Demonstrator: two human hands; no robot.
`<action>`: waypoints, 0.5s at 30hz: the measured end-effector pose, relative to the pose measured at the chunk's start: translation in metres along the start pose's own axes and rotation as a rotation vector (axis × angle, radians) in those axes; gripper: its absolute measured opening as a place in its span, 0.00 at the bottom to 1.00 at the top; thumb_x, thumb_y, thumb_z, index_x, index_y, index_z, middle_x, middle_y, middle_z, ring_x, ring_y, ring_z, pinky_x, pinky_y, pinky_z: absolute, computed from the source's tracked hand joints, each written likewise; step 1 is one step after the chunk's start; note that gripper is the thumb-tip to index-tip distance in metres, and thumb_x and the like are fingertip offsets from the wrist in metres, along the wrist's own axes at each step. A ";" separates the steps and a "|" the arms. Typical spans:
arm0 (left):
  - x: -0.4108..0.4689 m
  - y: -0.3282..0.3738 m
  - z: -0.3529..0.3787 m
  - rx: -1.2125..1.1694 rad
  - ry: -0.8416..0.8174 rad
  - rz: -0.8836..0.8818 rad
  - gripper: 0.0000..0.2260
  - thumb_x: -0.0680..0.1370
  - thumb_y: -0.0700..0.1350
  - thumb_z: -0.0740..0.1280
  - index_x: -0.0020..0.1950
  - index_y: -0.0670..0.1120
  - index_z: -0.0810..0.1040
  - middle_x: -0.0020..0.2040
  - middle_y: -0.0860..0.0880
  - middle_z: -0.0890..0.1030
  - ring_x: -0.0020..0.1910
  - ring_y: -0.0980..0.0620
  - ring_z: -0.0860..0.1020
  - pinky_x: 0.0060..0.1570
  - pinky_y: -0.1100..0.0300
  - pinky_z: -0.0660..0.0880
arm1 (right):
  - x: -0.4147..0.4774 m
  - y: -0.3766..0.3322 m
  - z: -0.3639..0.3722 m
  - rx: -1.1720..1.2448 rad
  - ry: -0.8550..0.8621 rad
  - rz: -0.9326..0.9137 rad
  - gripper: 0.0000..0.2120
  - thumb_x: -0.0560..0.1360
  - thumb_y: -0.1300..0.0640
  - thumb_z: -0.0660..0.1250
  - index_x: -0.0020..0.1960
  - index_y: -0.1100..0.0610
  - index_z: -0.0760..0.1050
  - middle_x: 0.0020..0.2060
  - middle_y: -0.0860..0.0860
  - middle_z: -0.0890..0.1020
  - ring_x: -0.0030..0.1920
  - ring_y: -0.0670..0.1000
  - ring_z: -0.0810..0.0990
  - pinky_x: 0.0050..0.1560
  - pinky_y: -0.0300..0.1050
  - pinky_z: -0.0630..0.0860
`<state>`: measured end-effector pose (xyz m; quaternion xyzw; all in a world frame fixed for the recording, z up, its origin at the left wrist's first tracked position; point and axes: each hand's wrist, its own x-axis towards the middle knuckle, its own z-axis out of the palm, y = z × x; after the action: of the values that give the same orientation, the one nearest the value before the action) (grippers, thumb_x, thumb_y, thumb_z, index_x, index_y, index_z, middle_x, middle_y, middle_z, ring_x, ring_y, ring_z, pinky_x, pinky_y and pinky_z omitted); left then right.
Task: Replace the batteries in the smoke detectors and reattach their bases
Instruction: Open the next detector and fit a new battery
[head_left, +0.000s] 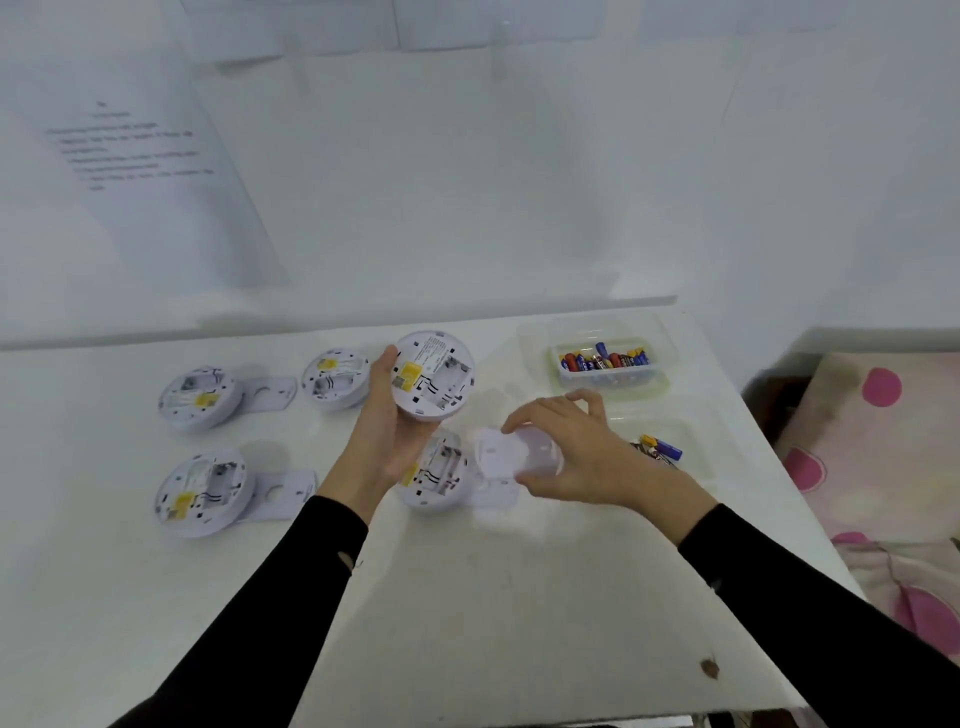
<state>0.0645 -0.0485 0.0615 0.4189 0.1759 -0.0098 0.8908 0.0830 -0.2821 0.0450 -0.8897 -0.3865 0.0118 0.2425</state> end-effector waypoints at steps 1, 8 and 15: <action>0.006 0.007 -0.001 0.064 -0.010 0.004 0.18 0.84 0.55 0.57 0.66 0.45 0.76 0.59 0.43 0.84 0.57 0.46 0.82 0.51 0.53 0.81 | 0.013 0.004 -0.006 0.025 0.011 0.018 0.22 0.67 0.45 0.69 0.60 0.46 0.71 0.57 0.40 0.75 0.61 0.41 0.71 0.67 0.43 0.48; 0.070 0.043 -0.019 0.623 -0.031 -0.082 0.18 0.82 0.52 0.63 0.68 0.43 0.74 0.63 0.43 0.81 0.59 0.45 0.81 0.58 0.48 0.78 | 0.098 0.037 -0.010 -0.040 -0.130 0.136 0.21 0.70 0.54 0.70 0.61 0.53 0.69 0.58 0.48 0.75 0.59 0.50 0.73 0.63 0.46 0.61; 0.110 0.033 -0.018 0.866 0.023 -0.059 0.19 0.82 0.54 0.64 0.65 0.41 0.71 0.61 0.41 0.79 0.53 0.45 0.81 0.43 0.56 0.78 | 0.143 0.055 0.007 -0.341 -0.273 0.129 0.18 0.74 0.49 0.68 0.60 0.53 0.68 0.58 0.50 0.76 0.54 0.53 0.76 0.64 0.45 0.61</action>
<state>0.1678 0.0011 0.0400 0.7488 0.1776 -0.1034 0.6302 0.2191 -0.2123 0.0380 -0.9309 -0.3543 0.0822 0.0327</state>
